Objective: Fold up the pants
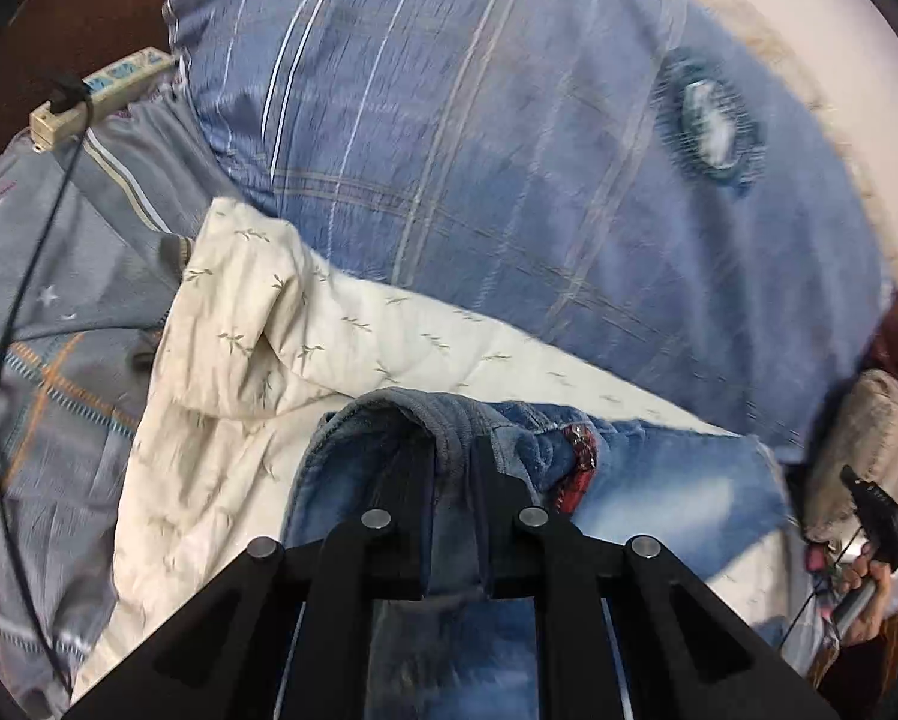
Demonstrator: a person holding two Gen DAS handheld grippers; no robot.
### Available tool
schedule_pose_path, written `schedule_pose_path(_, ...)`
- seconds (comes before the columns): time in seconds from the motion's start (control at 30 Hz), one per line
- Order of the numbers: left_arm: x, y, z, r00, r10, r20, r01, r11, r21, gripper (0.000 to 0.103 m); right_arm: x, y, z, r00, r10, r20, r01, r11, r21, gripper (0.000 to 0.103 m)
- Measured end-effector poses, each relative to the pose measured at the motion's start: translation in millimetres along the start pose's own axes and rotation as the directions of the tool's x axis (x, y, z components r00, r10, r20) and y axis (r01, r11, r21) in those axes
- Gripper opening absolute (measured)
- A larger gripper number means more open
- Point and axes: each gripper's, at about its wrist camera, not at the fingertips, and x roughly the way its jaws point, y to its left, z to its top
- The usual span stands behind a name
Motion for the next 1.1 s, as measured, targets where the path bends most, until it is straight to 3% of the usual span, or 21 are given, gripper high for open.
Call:
schedule_pose_path(0.07,-15,-3,-11,1.000,-0.002,0.013,0.001,1.000,0.026,0.005,-19,-10,-1,1.000,0.013,-0.015,-0.012,1.000,0.027,0.003)
schedule_pose_path(0.17,-37,-8,-24,0.998,-0.052,0.023,0.052,0.999,0.013,0.005,-36,-19,-8,0.996,0.056,-0.068,-0.050,0.995,0.082,0.004)
schedule_pose_path(0.33,-67,-28,-49,0.994,-0.083,0.070,0.077,0.993,0.084,0.005,-40,-16,-19,0.983,0.151,-0.107,-0.133,0.978,0.158,0.005)
schedule_pose_path(0.63,-78,-29,-64,0.987,-0.107,0.119,0.096,0.991,0.094,0.004,46,23,-7,0.967,0.106,-0.231,-0.086,0.992,0.095,0.006)
schedule_pose_path(0.7,-92,-32,-71,0.979,-0.116,0.170,0.098,0.989,0.109,0.000,52,27,0,0.976,0.137,-0.168,-0.121,0.987,0.104,0.006)
schedule_pose_path(0.77,-110,-38,-78,0.965,-0.119,0.235,0.087,0.986,0.143,0.000,37,33,2,0.981,0.192,-0.008,-0.191,0.978,0.086,0.006)
schedule_pose_path(0.83,-128,-46,-87,0.942,-0.128,0.309,0.067,0.977,0.200,0.000,21,37,-4,0.953,0.265,0.148,-0.274,0.961,0.042,0.008)
schedule_pose_path(0.87,-132,-50,-89,0.936,-0.122,0.330,0.052,0.976,0.213,0.000,20,36,-7,0.947,0.267,0.177,-0.277,0.960,0.037,0.013)
schedule_pose_path(0.9,-133,-54,-91,0.934,-0.113,0.338,0.034,0.972,0.230,0.000,25,35,-8,0.951,0.250,0.180,-0.261,0.965,0.039,0.043)
schedule_pose_path(0.93,-127,-55,-90,0.942,-0.090,0.323,0.011,0.971,0.239,0.000,35,32,-9,0.965,0.219,0.143,-0.230,0.971,0.065,0.096)
schedule_pose_path(0.97,-118,-53,-86,0.951,-0.059,0.304,-0.012,0.974,0.226,0.000,48,26,-10,0.980,0.175,0.093,-0.185,0.976,0.114,0.102)
schedule_pose_path(1.03,-93,-39,-72,0.972,0.013,0.236,-0.050,0.987,0.153,0.001,63,19,-9,0.989,0.143,0.034,-0.146,0.978,0.146,0.100)
schedule_pose_path(1.1,-64,-17,-54,0.988,0.029,0.153,-0.043,0.996,0.084,0.008,71,16,-9,0.995,0.097,-0.001,-0.096,0.988,0.124,0.100)
